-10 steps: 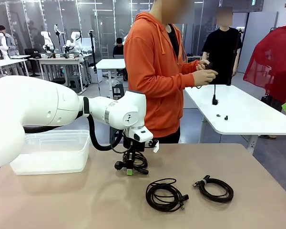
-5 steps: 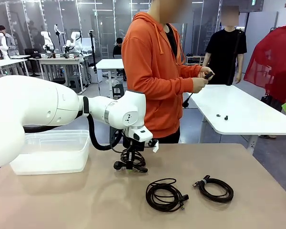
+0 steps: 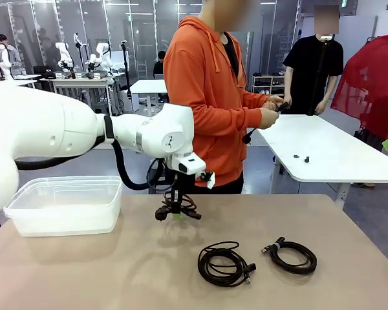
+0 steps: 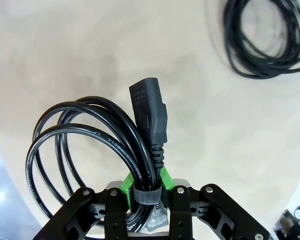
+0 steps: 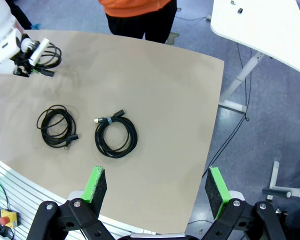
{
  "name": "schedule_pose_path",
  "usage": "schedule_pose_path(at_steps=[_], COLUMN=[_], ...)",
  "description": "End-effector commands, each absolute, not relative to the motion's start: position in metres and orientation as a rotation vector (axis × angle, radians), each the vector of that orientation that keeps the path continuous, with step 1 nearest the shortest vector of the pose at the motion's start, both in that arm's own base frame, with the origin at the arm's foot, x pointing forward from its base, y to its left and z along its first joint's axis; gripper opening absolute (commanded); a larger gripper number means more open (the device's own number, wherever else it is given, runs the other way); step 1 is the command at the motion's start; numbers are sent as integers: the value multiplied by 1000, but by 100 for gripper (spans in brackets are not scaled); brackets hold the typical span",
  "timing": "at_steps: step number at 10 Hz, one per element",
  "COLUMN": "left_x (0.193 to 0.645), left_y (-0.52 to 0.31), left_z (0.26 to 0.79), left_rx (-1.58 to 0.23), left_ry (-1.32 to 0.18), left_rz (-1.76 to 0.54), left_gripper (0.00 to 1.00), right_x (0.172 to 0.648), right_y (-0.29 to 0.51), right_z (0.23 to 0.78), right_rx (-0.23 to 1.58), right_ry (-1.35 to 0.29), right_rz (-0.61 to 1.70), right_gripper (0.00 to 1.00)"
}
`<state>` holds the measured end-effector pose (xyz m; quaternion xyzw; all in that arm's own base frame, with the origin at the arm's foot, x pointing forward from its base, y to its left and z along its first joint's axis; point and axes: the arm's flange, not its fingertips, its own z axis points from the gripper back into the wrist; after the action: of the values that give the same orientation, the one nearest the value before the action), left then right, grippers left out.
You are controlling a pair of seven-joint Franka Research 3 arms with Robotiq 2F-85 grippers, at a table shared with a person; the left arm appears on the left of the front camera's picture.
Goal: Organize and store the cables.
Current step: Place the Power Cable into the Organizing box.
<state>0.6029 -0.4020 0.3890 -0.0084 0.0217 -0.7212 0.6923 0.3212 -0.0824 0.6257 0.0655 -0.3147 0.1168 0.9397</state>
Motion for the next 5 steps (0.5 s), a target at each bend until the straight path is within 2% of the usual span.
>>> schedule_pose_path(at_steps=[1,5], left_x=[588,571], left_y=[-399,-392], left_z=[424,476], left_rx=[-55,-80], left_ry=[71,46], left_rz=[-1628,-1630], left_gripper=[15,15], right_x=[321,321], right_y=[-82,-82], right_z=[626,626], right_rx=[136,136], right_ry=[-647,-647], right_rz=[241,241], right_gripper=[100,100])
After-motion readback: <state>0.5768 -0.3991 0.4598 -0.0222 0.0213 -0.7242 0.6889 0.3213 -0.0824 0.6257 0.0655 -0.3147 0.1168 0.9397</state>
